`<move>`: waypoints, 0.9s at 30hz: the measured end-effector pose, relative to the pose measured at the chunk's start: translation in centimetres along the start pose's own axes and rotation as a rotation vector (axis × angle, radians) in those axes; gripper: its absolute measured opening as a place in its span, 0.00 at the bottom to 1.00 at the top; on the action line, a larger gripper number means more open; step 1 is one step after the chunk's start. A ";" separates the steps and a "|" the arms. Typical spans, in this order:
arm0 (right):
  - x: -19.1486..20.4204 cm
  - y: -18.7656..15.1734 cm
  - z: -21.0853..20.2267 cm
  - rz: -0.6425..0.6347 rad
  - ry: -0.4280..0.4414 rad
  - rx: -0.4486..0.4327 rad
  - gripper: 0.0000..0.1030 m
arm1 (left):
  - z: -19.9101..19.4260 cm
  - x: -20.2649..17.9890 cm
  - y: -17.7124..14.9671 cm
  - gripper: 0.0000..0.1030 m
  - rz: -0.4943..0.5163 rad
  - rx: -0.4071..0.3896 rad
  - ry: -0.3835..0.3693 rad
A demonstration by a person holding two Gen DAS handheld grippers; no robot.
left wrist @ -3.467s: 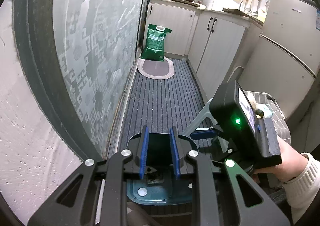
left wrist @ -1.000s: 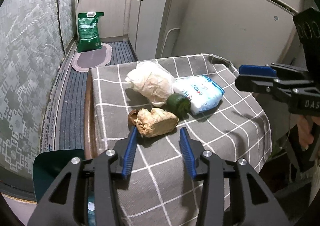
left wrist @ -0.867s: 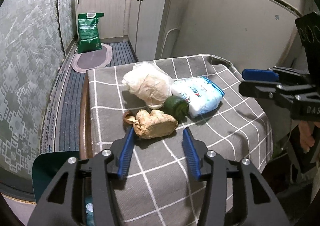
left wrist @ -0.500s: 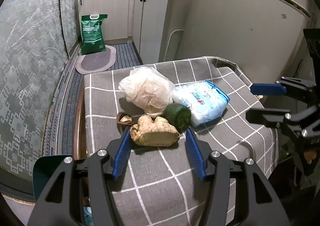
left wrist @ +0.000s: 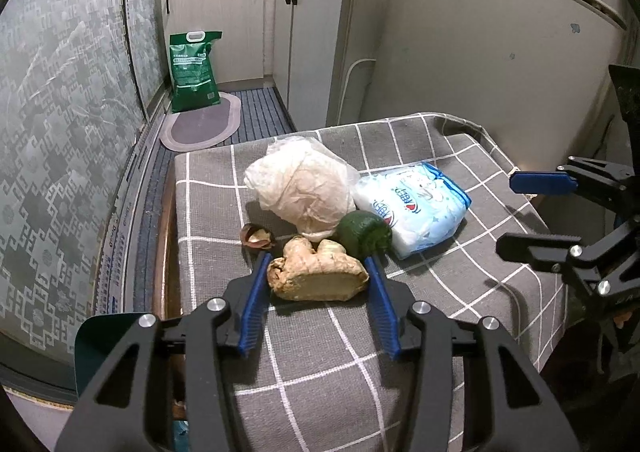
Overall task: Collect trash
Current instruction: 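Grasp the ginger root with the left tool while the right tool grasps the white wipes pack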
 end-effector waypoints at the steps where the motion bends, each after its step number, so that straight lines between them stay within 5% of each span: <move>1: 0.1 0.0 0.1 0.000 0.005 -0.001 0.81 | -0.1 0.0 -0.1 0.48 -0.002 0.000 -0.003; 13: 2.1 0.3 3.3 0.001 0.045 0.032 0.87 | -1.9 0.6 -0.1 0.48 -0.012 -0.025 -0.019; 27: 1.4 2.3 5.6 0.074 -0.086 -0.025 0.85 | -4.5 2.5 -0.3 0.48 -0.031 -0.053 -0.031</move>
Point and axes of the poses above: each gripper's, at about its wrist camera, not at the fingertips, and z roughly the way its jaws point, x to its left, y to its top, the point moved 8 cm from there along z, roughly the way its jaws point, and after that the axes turned 3 degrees about z, right-handed, at the moved point
